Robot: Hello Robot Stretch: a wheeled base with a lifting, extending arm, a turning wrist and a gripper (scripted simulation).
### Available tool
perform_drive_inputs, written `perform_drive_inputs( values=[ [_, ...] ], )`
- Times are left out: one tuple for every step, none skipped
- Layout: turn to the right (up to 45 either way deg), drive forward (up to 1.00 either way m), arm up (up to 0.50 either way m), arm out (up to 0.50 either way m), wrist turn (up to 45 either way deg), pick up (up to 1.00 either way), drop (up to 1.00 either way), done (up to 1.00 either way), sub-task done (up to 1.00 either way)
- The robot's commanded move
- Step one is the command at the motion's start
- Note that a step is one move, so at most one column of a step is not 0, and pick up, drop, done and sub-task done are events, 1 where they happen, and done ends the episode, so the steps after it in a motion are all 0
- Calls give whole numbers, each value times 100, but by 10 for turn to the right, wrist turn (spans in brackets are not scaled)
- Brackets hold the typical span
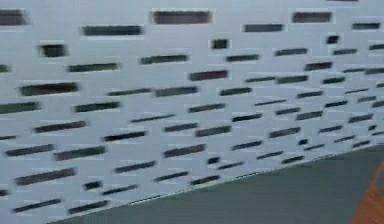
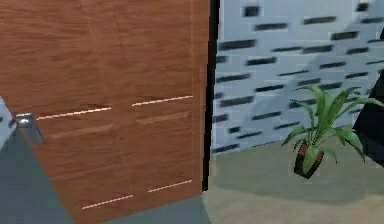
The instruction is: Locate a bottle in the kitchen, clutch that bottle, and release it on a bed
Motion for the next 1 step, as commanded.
perform_drive_inputs(
  values=[
    [0,10,0,0,0,0,0,0,0]
  ],
)
